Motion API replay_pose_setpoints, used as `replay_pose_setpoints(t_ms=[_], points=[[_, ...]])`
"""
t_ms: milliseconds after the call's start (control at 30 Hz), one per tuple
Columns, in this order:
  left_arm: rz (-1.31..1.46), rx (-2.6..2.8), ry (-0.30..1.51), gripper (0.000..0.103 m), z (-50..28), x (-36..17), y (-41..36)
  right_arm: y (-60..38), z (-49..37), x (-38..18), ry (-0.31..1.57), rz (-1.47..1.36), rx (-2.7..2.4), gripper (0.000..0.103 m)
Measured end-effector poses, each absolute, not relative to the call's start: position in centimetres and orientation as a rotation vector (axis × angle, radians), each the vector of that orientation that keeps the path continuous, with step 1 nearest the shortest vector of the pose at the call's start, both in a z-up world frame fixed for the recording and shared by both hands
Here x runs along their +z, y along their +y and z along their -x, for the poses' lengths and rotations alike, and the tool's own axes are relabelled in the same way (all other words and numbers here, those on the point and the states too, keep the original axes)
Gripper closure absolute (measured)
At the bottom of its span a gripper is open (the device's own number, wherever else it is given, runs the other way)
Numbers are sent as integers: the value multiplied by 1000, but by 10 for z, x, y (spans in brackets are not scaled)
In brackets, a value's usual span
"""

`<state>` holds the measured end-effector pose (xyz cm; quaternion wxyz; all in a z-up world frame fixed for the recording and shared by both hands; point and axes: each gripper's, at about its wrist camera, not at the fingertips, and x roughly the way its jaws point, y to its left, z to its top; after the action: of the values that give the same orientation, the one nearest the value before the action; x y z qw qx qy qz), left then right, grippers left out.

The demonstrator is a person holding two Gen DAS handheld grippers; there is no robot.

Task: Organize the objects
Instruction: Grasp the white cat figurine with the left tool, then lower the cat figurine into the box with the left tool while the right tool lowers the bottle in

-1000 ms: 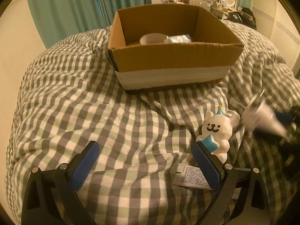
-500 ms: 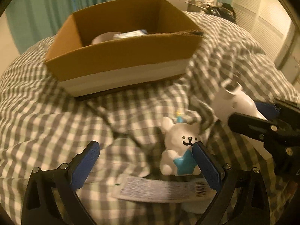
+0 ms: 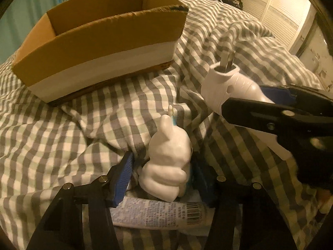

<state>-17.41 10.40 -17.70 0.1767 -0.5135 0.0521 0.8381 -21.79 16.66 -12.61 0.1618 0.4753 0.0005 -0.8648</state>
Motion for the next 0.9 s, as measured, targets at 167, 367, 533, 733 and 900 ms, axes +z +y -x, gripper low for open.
replay_pose_setpoints(t_ms=[167,367,533,733,900], points=[[1414,2414,95,57,166,-159,89,160,215,-127,63,-1349,-2496,59],[1385,2437,35,56,149,-141,78,151,201,-107,208,-1252,-2609,59],[1330,2489,29,56,142,-124,61,145,191,-91,252,-1214,-2642,59],[1234,2547,1,56,132,-92,45,136,174,-64,273,-1144,-2656,59],[1153,2588,-4,56,131,-63,34,126,167,-40,299,-1081,-2657,59]])
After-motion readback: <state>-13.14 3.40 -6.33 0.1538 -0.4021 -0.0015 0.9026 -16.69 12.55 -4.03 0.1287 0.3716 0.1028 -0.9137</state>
